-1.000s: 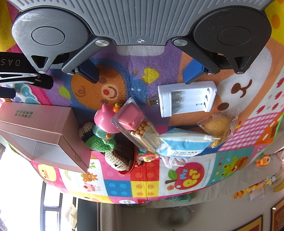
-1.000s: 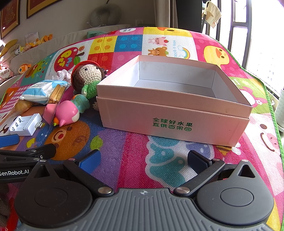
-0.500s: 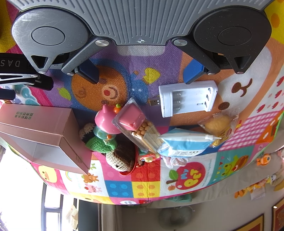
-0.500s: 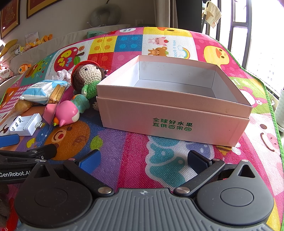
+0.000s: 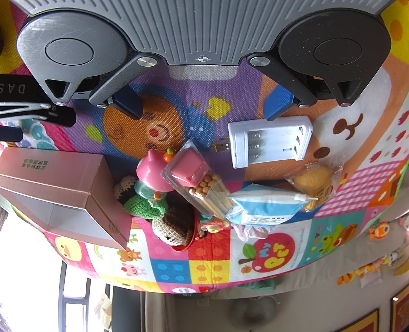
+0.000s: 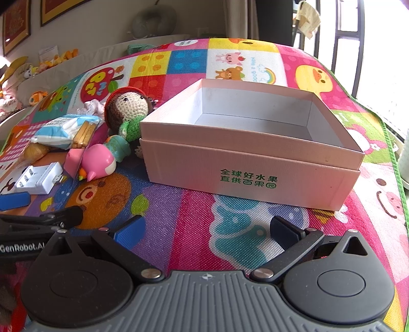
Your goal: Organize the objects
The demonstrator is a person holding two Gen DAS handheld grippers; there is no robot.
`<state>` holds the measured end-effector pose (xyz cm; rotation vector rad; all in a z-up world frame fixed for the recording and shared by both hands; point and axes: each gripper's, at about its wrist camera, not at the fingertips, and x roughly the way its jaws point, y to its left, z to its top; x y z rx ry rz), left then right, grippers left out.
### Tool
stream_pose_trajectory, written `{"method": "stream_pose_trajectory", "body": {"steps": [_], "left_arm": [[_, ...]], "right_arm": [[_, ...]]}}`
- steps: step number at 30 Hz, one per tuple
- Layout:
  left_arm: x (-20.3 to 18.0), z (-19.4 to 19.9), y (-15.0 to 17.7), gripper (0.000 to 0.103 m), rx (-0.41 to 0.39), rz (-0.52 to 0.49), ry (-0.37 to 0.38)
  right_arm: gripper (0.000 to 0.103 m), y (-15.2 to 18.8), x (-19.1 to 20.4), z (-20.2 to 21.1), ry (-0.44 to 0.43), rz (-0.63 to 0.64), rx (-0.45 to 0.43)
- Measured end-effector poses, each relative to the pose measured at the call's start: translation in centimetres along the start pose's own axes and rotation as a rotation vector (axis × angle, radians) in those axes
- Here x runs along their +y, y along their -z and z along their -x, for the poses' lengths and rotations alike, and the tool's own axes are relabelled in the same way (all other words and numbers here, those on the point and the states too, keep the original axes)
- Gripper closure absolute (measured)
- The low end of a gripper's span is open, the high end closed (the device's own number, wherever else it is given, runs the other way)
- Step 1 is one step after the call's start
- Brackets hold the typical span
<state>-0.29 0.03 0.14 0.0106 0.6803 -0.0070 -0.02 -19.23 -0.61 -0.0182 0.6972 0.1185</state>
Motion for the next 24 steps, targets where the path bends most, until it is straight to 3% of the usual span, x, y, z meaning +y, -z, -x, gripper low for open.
{"method": "stream_pose_trajectory", "body": {"steps": [3,5,8,10,12,16,17,19,21,24], "left_arm": [[1.1,1.4,0.2,0.002,0.010,0.010,0.054],[3.2,3.5,-0.4,0.002,-0.042,0.057,0.089],[7.4,4.8,-2.8,0.002,-0.171,0.138,0.013],[10.7,3.4,-4.7,0.002,-0.193,0.216,-0.042],[14.6,0.3,-6.6,0.002,-0.125,0.314,-0.080],[17.8,-5.5,-8.0,0.008,0.002,0.409,-0.067],[17.8,-6.4,-8.2,0.015,0.017,0.408,-0.076],[17.0,-7.3,-8.1,0.017,0.033,0.382,-0.053],[16.1,-7.3,-7.9,0.036,0.041,0.332,-0.046],[15.0,-5.9,-6.6,0.040,0.018,0.244,-0.032]], "right_arm": [[0.000,-0.1,-0.2,0.1,-0.046,0.036,0.026],[0.000,-0.2,-0.6,0.4,-0.074,0.069,0.047],[0.000,0.0,-0.8,0.9,-0.096,0.090,0.063],[0.000,0.2,-1.0,1.2,-0.098,0.095,0.071],[0.000,0.1,-1.0,1.1,-0.097,0.090,0.085],[0.000,0.0,-0.9,0.9,-0.091,0.089,0.093],[0.000,0.0,-0.9,0.9,-0.090,0.089,0.096],[0.000,-0.1,-0.8,0.9,-0.081,0.086,0.103],[0.000,-0.3,-0.6,0.9,-0.076,0.082,0.113],[0.000,-1.5,0.3,0.6,-0.119,0.120,0.151]]}}
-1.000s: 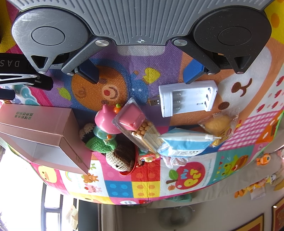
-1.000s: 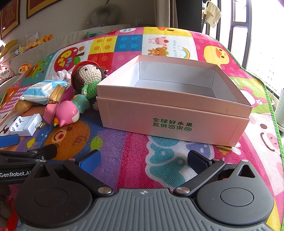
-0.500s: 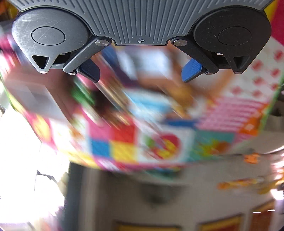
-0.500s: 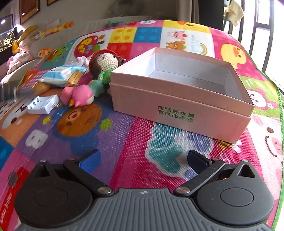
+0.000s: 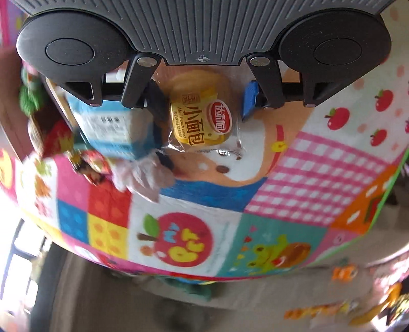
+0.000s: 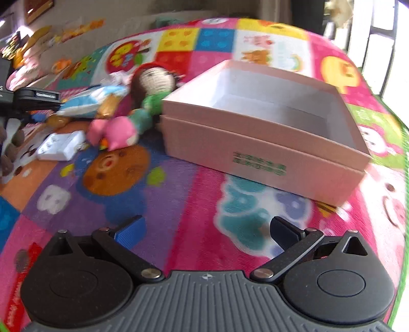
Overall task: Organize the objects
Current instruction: 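Carry the yellow bread bun into the box with left tool while right carries blue packet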
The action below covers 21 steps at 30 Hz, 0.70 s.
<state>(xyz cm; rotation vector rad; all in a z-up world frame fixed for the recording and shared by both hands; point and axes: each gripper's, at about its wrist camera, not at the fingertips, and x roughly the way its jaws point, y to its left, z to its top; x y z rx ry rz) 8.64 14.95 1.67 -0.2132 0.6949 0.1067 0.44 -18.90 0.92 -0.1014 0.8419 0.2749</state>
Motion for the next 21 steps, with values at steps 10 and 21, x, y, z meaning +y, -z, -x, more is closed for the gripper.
{"method": "stream_pose_trajectory", "body": {"steps": [10,21], "left_arm": [[2.6,8.4,5.3,0.044,-0.079,-0.096,0.132],[4.9,9.9,7.0,0.044,-0.067,-0.052,0.154]], "right_arm": [[0.000,-13.2,11.1,-2.0,-0.227,0.173,-0.173],[0.029,-15.0,16.2,-8.0,-0.401,0.276,0.096]]}}
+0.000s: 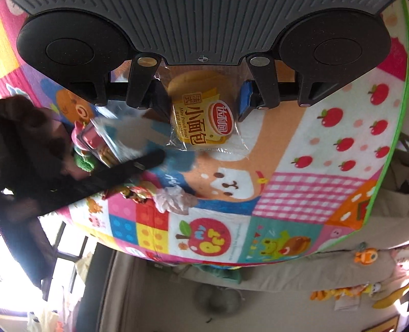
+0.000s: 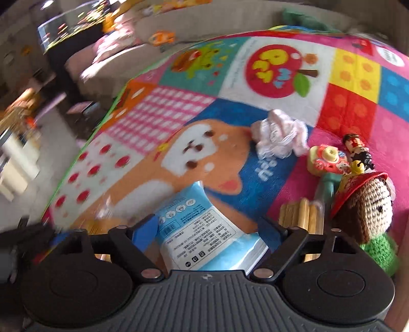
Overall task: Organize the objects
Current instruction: 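Carry the yellow bread bun into the box with left tool while right carries blue packet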
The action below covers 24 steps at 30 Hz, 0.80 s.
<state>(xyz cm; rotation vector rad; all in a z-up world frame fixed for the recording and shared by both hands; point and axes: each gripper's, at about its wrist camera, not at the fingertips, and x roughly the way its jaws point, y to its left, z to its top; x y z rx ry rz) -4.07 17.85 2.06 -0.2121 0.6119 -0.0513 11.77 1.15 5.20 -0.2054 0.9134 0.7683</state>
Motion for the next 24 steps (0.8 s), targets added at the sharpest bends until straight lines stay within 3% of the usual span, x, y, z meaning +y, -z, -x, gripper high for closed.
{"method": "stream_pose_trajectory", "body": {"steps": [2,6,8,10,12,13,16,20,24], "left_arm": [[0.2,0.5,-0.1,0.044,-0.009,0.018,-0.006],[0.0,1.8,-0.3,0.044,-0.018,0.017,-0.037],[-0.2,2.5,-0.5,0.044,-0.018,0.009,-0.068],[-0.3,3.3,-0.7,0.044,-0.013,0.001,-0.103],[-0.5,4.0,-0.7,0.044,-0.003,-0.006,-0.117],[-0.8,4.2,-0.5,0.044,0.005,-0.017,-0.109],[-2.8,4.7,-0.1,0.044,0.040,-0.062,-0.043],[-7.7,4.5,-0.2,0.044,0.081,-0.137,0.128],[-14.0,3.0,-2.5,0.044,0.045,-0.213,0.239]], "right_arm": [[0.034,1.0,0.7,1.1,-0.004,0.056,0.019],[0.032,2.7,2.9,2.3,0.019,0.190,0.037],[0.026,2.4,3.5,1.9,0.027,0.194,0.029],[0.027,1.8,3.6,0.5,0.015,0.164,0.059],[0.051,1.7,3.5,-0.8,0.053,0.147,0.085],[0.052,1.9,3.5,-0.5,0.053,0.138,0.080],[0.052,3.3,2.7,3.5,0.039,0.119,-0.007],[0.052,8.2,0.4,12.3,0.047,0.046,-0.126],[0.052,15.2,-2.5,19.7,0.185,-0.025,-0.227]]}}
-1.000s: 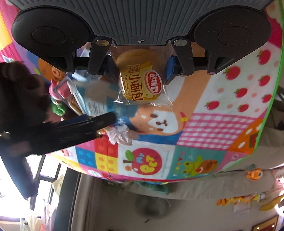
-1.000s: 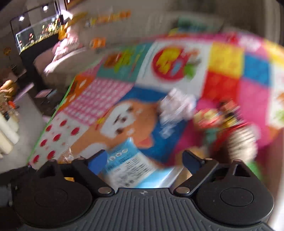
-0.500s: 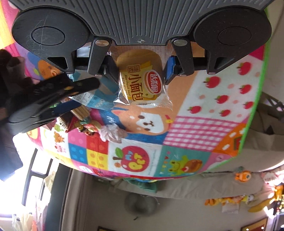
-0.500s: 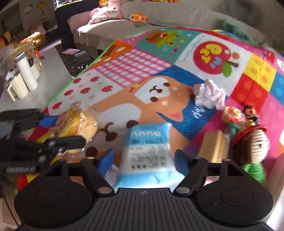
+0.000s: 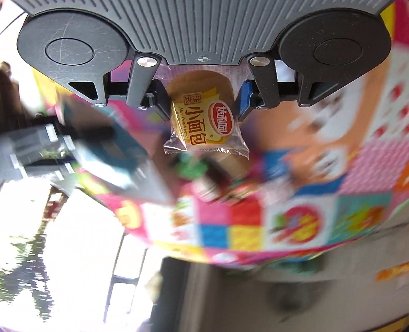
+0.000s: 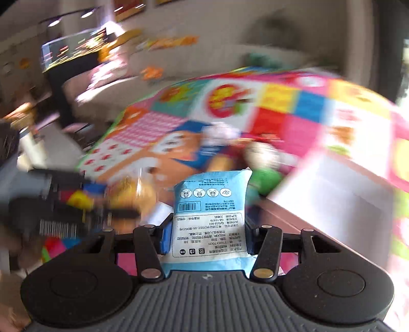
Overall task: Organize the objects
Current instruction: 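Carry the yellow bread bun into the box with left tool while right carries blue packet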
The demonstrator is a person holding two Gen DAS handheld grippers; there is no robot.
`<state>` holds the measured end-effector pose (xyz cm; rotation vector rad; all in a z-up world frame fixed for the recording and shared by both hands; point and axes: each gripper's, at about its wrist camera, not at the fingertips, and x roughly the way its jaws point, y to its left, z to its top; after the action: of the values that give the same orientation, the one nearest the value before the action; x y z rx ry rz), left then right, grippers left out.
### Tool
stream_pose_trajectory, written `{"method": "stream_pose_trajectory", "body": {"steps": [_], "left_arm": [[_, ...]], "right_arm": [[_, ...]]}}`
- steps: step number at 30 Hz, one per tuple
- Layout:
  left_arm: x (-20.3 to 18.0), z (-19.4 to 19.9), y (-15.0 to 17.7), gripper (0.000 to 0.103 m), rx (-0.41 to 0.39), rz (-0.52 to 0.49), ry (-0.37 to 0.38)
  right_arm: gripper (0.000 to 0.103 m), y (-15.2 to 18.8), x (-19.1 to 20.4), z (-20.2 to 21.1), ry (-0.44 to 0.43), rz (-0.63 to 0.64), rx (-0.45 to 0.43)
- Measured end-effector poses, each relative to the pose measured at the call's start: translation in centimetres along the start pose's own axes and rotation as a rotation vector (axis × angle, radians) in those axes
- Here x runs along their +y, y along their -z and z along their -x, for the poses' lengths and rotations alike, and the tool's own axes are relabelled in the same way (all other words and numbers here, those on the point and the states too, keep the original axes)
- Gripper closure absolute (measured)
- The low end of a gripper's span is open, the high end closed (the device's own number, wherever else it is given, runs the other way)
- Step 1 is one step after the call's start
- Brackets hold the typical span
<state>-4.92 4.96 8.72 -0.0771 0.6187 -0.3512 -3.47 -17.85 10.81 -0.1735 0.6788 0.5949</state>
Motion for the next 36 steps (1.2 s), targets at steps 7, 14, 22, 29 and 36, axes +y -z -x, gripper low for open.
{"method": "stream_pose_trajectory", "body": {"steps": [7,14,22,29,36], "left_arm": [[-9.3,-12.2,-8.8,0.044,-0.045,-0.008,0.112],[-12.8,-21.9,-7.4,0.043,0.146,-0.098,-0.058],[-11.8,-18.4,-5.8,0.043,0.185,-0.163,-0.041],[-7.6,-11.6,-7.5,0.045,-0.023,-0.001,0.051],[0.3,-5.7,-4.5,0.045,-0.115,0.128,-0.083]], "right_arm": [[0.052,5.5,-5.8,6.2,0.214,-0.094,-0.092],[0.052,7.0,-8.2,7.2,0.242,-0.150,-0.139],[0.052,5.4,-11.4,4.8,0.314,-0.243,-0.134],[0.052,0.5,-14.2,0.5,0.353,-0.289,-0.102],[0.052,-1.1,-15.2,-7.7,0.435,-0.264,0.066]]}}
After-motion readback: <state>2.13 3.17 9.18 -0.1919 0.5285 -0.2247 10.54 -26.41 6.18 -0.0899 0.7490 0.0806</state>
